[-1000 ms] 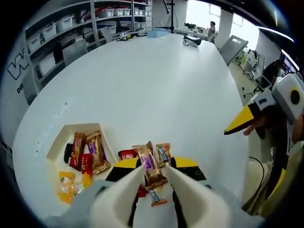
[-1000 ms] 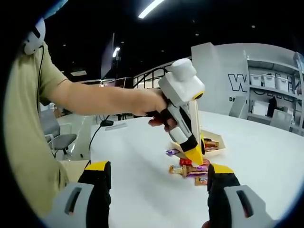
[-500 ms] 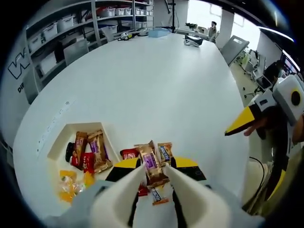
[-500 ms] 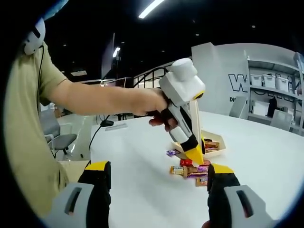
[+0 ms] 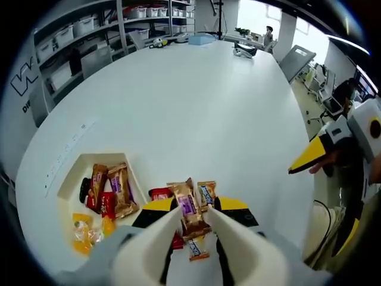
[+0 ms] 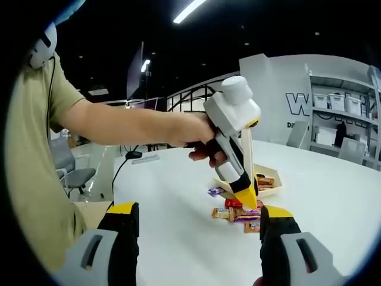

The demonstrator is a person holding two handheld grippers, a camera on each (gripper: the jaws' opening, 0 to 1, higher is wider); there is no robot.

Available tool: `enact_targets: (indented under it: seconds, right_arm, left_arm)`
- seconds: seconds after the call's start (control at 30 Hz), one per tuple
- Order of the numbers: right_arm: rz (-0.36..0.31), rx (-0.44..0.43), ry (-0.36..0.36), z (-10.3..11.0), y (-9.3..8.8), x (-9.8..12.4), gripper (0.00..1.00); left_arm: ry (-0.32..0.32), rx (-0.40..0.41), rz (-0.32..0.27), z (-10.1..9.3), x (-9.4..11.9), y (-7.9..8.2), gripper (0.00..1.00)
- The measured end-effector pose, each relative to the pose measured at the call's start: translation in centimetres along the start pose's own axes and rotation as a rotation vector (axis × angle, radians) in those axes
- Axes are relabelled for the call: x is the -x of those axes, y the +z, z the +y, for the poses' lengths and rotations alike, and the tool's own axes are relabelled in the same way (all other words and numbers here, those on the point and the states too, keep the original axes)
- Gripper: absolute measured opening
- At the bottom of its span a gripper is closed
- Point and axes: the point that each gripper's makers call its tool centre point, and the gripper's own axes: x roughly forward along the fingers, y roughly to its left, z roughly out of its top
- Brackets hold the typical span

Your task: Place the target food into the container with the food tongs after gripping and lifting it, then release it inside without dropping or visibly crushing the food.

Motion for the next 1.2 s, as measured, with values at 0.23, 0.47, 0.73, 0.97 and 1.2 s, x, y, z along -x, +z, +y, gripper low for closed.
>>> enact_targets:
  seconds: [0.23,0.47,0.73,0.97,1.2]
  right_arm:
    - [0.001,-0.001,-0.003,0.0,-0.1,0.3,0.82]
    - [0.001,0.0,-0.005,-0.1,0.0,0.5,0.82]
    - [0.001,-0.001,-0.006,-0.2,-0.1,0.5,0.82]
    - [0.004,-0.003,-0.006,-0.2,-0.3,0.5,0.83]
    - [0.004,-0.002,-0.004,-0.1,-0.2,0.5,0.83]
  left_arm:
    - [0.011,0.015,0.01,0.3,-0.5,-0.2,0.24]
    - [0.018,0.023,0.019,0.3,-1.0,-0.4,0.24]
    - [0.036,0.025,0.027,0.6,-1.4,-0.6,0.24]
    - [0.05,0.028,0.028,0.7,-1.8,-0.5,0.25]
    - [0.059,0.038,0.028,1.0,-2.1,-0.4,0.25]
